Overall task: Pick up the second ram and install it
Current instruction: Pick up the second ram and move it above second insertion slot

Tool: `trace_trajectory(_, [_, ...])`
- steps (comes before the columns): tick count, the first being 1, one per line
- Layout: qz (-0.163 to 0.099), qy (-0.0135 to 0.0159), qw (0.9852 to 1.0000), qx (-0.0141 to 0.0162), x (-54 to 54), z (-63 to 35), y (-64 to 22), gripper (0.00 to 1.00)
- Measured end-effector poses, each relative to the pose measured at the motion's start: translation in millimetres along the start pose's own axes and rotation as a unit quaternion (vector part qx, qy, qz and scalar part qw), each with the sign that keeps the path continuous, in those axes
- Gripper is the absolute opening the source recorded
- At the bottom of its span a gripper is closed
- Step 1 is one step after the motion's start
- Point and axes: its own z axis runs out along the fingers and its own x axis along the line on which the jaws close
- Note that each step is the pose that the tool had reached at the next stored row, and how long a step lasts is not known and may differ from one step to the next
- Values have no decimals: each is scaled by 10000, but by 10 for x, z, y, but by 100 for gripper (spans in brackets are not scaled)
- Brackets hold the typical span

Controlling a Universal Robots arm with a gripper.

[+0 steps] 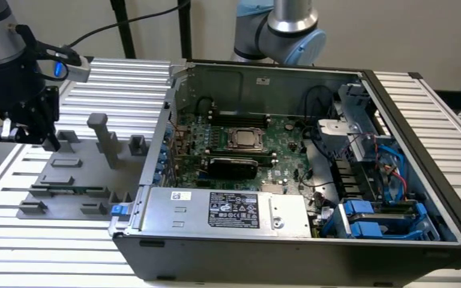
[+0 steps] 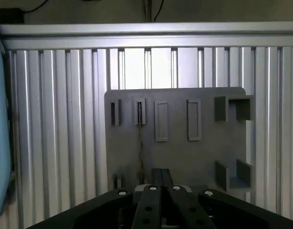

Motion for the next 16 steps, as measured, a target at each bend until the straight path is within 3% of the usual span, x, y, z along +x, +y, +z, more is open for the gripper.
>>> trace_trajectory(7, [-169,6,9999,-2,38,102,-48,12])
trace_trajectory(10, [-208,6,9998,-1,79,157,-55,24])
trace_trajectory(16, [-270,8,9996,-1,158,266,-64,24])
